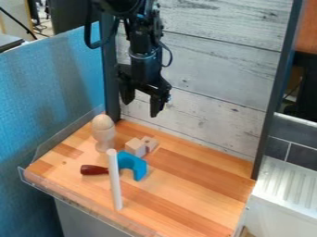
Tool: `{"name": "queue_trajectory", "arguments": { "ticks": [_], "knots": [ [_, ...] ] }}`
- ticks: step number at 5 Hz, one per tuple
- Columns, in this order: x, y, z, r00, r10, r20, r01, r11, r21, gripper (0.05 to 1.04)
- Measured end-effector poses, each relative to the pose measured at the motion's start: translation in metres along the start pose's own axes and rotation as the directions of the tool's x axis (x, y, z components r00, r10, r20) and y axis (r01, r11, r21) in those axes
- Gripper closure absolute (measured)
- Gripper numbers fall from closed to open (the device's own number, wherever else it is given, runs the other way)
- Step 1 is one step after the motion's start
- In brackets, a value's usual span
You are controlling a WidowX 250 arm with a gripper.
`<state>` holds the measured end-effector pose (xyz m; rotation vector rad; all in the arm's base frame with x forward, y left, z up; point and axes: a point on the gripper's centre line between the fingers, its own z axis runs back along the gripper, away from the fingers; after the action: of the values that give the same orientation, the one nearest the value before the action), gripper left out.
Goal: Move the blue arch to the top center of the table and let it stand on its end
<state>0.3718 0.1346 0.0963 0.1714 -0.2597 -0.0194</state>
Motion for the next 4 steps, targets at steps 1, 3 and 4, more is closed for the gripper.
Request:
{"name": "queue_trajectory", "arguments": {
  "ticks": [1, 3, 4],
  "knots": [
    [-0.005, -0.004, -0.013, 0.999, -0.003, -0.037, 0.002, 1.0, -0.013, 0.085],
    [-0.012, 0.0, -0.028, 0.984, 0.087, -0.156, -0.08, 0.995, 0.053, 0.084],
    [-0.01, 0.0, -0.041, 0.913, 0.312, -0.263, -0.299, 0.95, 0.089, 0.084]
  ]
}}
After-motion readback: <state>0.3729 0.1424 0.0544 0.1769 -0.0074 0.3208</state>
